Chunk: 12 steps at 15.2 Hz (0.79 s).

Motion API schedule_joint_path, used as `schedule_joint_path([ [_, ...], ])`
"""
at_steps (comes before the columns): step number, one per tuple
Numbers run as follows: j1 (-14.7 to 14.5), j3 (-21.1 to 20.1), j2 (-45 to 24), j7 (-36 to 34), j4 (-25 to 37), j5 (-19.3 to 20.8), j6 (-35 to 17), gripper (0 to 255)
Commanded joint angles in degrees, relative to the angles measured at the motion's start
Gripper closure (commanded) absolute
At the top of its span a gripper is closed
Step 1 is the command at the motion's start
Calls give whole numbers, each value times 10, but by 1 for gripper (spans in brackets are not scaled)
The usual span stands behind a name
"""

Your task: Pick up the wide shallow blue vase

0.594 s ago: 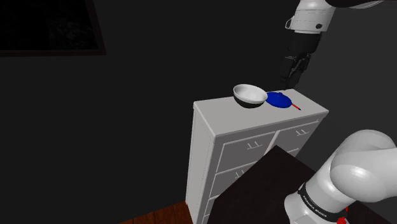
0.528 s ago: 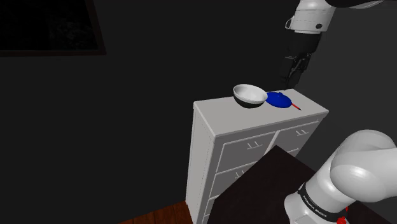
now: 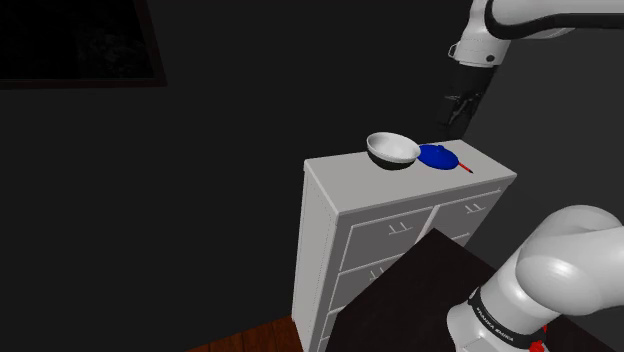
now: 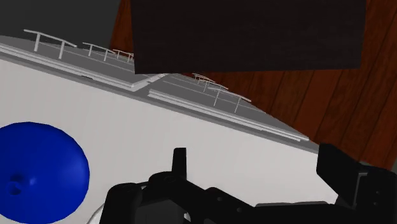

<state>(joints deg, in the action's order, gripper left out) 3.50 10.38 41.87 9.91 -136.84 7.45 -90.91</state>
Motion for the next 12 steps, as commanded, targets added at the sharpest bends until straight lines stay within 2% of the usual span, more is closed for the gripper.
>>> schedule_joint_path([
  [1, 7, 23, -18, 19, -4, 13, -30, 0],
  [7, 23, 93, -94, 78, 12, 38, -114, 0],
  [12, 27, 152, -174, 132, 44, 36, -181, 0],
])
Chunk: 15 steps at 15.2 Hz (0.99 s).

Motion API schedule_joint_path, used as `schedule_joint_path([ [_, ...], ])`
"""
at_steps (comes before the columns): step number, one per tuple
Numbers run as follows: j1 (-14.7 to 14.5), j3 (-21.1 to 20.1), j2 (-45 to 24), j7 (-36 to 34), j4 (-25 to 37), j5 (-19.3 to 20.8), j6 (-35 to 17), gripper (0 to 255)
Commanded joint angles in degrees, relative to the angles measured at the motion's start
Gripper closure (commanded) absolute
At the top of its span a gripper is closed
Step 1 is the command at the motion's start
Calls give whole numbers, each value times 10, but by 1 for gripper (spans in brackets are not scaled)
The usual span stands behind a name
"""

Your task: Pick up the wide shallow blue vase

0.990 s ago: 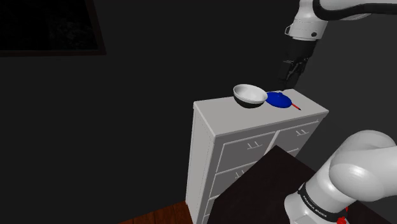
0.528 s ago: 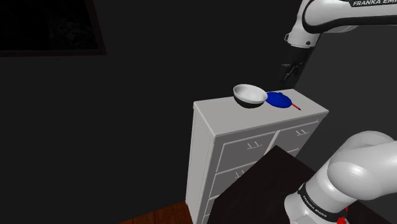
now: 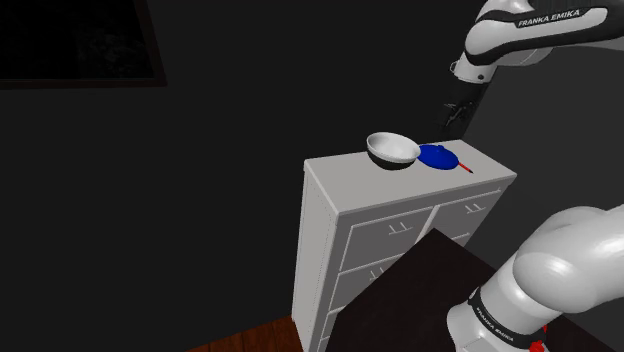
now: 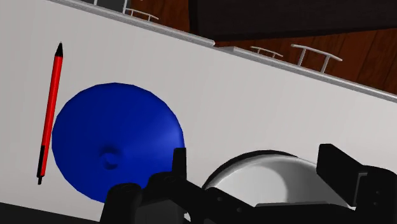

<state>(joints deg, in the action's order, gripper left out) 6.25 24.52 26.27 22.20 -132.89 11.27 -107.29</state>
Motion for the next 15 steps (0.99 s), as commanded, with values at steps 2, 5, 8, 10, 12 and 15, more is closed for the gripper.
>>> schedule_joint_path([
  [2, -1, 35, -54, 34, 22, -11, -42, 0],
  [5, -2, 70, -113, 75, 54, -34, -76, 0],
  [8, -2, 102, -177, 122, 92, -71, -104, 0],
  [10, 0, 121, -223, 157, 121, -104, -119, 0],
  [12, 2, 121, -228, 160, 116, -107, -127, 0],
  [15, 2, 123, -238, 166, 102, -115, -149, 0],
])
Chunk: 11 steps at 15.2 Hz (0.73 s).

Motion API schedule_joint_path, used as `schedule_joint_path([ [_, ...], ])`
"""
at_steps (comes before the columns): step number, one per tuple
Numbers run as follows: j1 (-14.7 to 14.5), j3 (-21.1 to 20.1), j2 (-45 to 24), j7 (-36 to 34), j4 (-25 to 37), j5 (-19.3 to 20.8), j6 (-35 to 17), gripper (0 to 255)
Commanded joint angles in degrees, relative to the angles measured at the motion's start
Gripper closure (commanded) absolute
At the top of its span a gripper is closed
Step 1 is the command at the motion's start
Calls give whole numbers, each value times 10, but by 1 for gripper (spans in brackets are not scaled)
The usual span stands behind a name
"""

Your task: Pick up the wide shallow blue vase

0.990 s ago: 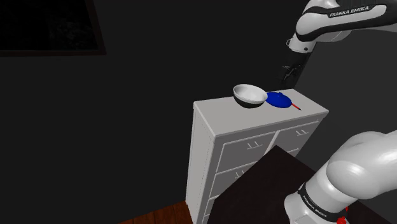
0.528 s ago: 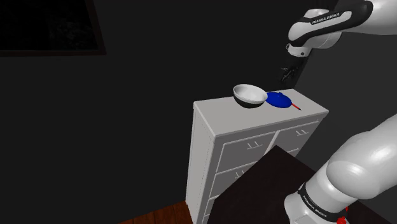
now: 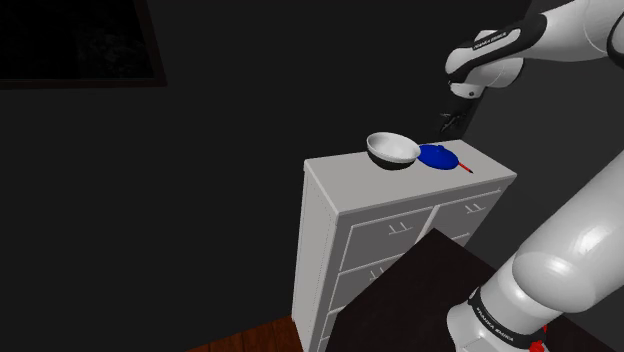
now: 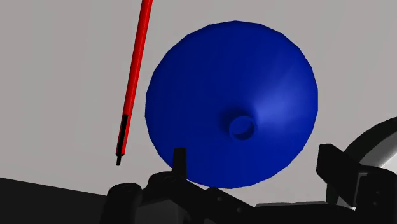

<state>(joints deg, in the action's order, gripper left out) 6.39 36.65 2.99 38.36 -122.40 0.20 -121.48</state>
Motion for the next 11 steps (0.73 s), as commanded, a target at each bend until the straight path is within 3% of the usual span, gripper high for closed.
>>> schedule_joint_path([
  [1, 1, 2, -9, 6, -7, -7, -15, 0],
  [5, 1, 3, -20, 12, -18, -14, -34, 0],
  [6, 1, 3, -20, 13, -19, -15, -35, 255],
  [11, 1, 3, -20, 13, -18, -15, -35, 255],
])
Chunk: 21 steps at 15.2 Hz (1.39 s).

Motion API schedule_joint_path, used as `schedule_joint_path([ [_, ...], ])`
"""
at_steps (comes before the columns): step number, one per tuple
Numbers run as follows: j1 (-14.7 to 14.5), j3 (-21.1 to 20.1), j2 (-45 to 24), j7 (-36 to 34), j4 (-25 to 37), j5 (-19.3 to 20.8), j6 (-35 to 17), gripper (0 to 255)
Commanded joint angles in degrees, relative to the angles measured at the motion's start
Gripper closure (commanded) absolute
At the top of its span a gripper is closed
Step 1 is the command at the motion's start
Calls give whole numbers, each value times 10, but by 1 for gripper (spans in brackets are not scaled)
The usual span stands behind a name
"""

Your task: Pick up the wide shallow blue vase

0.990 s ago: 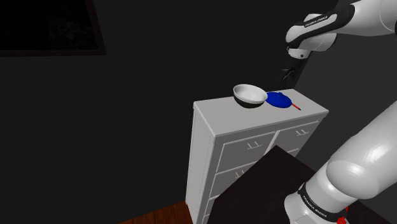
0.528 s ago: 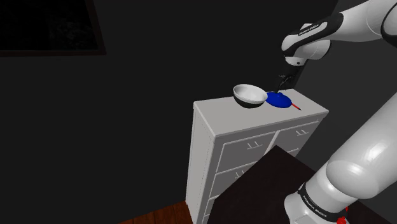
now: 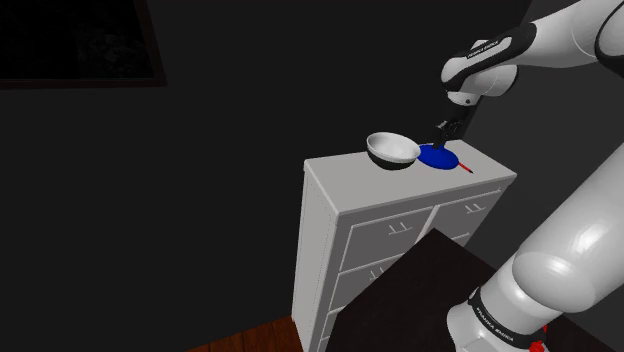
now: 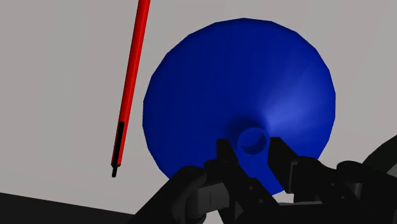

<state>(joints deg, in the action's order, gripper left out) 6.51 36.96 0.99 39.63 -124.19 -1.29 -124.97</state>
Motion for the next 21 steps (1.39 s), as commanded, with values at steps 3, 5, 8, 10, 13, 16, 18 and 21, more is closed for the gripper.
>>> schedule_joint_path([
  [3, 0, 0, 0, 0, -1, 0, 0, 255],
  [5, 0, 0, 4, -3, 4, 4, 8, 255],
  [8, -1, -2, 16, -10, 17, 12, 31, 255],
  [10, -1, -3, 23, -13, 27, 17, 46, 255],
  [13, -1, -5, 32, -18, 42, 23, 68, 255],
  [16, -2, -6, 40, -23, 58, 28, 91, 255],
  [18, -2, -8, 45, -25, 70, 31, 106, 255],
  [21, -2, -8, 47, -26, 76, 32, 115, 255],
])
